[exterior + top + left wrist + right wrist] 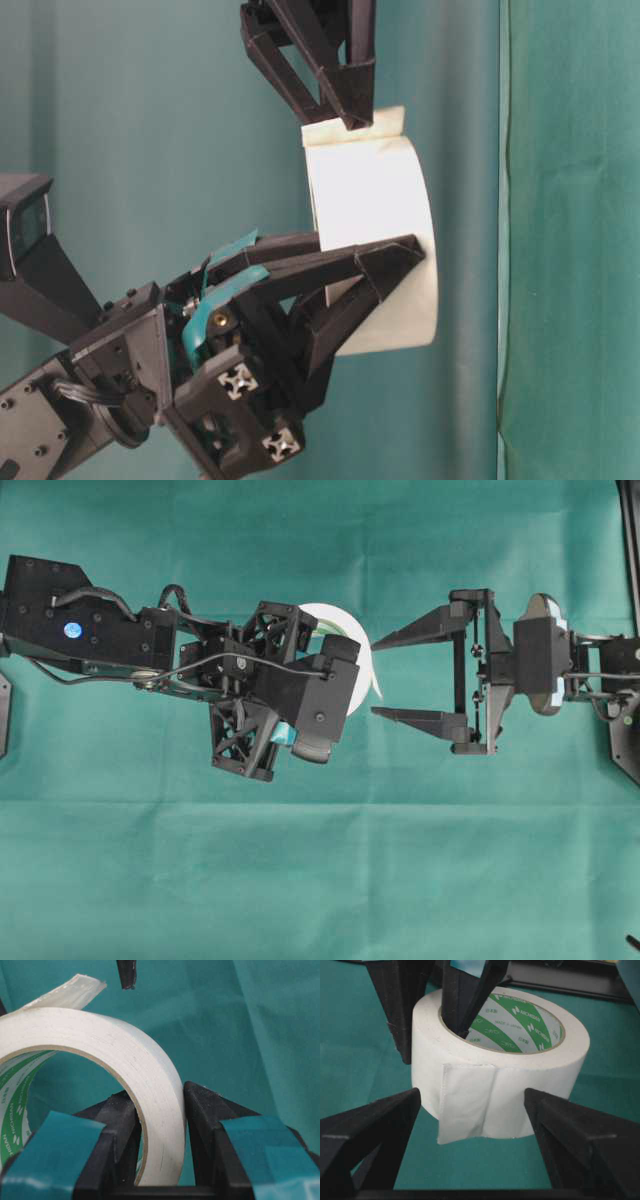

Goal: Peel off the duct tape with your right arm.
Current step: 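Move the open right gripper toward the tape's free end, then close the right gripper on the tape's free end tab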

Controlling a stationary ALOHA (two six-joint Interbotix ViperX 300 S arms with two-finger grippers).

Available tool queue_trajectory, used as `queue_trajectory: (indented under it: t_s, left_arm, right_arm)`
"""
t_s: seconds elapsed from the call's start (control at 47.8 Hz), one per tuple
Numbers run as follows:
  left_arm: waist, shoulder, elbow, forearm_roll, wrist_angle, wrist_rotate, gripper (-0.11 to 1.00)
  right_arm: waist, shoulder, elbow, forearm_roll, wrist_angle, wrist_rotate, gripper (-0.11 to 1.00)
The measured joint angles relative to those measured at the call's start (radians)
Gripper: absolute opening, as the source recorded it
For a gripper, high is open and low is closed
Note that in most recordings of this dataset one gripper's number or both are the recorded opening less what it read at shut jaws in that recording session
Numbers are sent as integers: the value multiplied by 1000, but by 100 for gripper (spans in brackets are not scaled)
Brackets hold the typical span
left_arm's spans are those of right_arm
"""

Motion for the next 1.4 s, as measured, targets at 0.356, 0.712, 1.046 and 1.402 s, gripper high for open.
queue_trajectory:
  t_s: [0.356, 0.712, 1.046, 1.402]
  left_arm:
    - [0, 0, 0, -2, 0, -2, 23]
    - [3, 0, 0, 0, 5, -3, 23]
    - [6, 0, 0, 3, 8, -3, 23]
    - [6, 0, 0, 3, 8, -5, 23]
  right_arm:
    - [-9, 2, -5, 11, 0, 2, 31]
    - [-9, 2, -5, 43, 0, 3, 8]
    - [-8, 2, -5, 61, 0, 3, -1]
    - [-6, 2, -5, 83, 0, 3, -2]
